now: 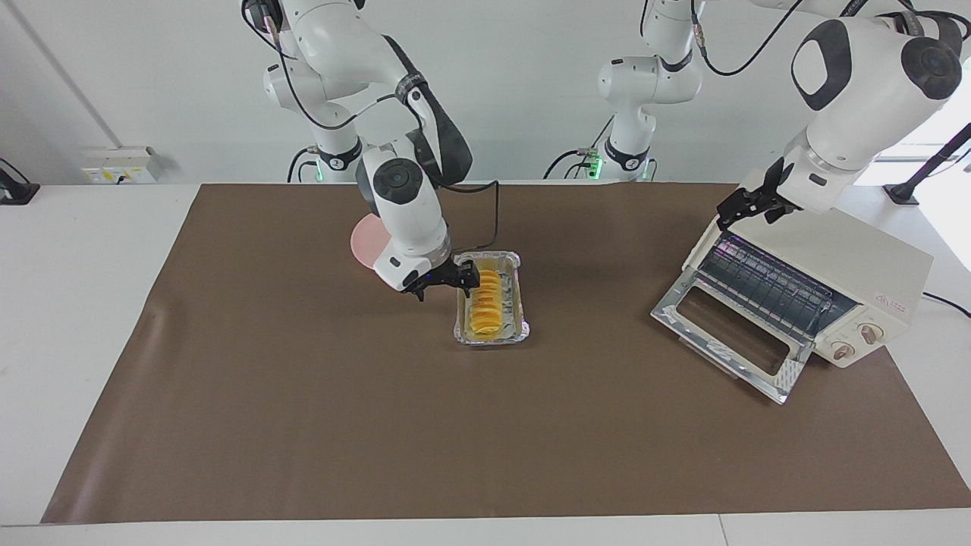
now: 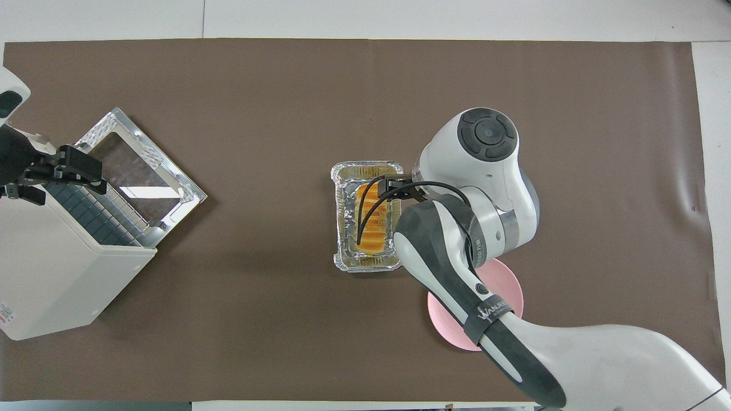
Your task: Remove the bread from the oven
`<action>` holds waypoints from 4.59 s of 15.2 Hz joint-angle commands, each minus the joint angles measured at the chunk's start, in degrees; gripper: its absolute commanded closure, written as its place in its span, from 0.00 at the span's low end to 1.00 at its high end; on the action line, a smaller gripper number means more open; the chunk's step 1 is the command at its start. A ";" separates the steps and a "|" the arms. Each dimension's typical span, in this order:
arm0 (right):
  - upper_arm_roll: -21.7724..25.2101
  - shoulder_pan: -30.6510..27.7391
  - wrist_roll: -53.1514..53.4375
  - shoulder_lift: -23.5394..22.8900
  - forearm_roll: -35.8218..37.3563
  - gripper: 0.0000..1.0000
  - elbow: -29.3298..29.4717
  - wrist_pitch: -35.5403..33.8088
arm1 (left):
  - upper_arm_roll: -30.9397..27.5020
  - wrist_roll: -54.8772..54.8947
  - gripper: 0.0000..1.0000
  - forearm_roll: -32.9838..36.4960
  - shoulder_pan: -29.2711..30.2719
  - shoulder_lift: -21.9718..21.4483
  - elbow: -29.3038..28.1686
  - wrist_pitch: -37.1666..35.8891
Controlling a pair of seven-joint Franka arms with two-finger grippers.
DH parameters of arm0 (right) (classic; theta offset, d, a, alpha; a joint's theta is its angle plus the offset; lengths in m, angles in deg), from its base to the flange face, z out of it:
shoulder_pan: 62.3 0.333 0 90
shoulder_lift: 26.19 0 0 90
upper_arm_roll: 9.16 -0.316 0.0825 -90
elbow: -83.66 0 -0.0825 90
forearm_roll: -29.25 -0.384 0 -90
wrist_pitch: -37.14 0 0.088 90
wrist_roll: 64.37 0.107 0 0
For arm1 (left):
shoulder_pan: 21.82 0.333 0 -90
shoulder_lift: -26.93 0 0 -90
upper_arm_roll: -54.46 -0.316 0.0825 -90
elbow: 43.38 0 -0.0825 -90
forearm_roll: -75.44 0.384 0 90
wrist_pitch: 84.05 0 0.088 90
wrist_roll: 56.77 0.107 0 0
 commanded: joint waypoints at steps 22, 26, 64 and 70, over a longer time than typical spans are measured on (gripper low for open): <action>0.64 -11.12 -15.48 2.66 -3.80 1.00 -0.43 -1.91 | 5.58 4.18 0.00 1.88 5.50 -5.03 -3.26 -3.05; 0.73 -18.34 -25.53 2.75 -6.60 1.00 -1.91 -3.23 | 5.58 3.74 0.00 1.88 5.15 -4.94 -3.17 -2.43; 0.55 -12.81 -18.76 1.35 1.03 1.00 -9.92 10.39 | 5.40 3.39 0.00 1.79 5.42 -5.65 -2.82 -2.08; 0.82 -13.86 -18.68 3.01 0.95 1.00 2.81 -7.77 | 5.40 3.39 0.00 1.79 5.42 -5.65 -2.82 -2.08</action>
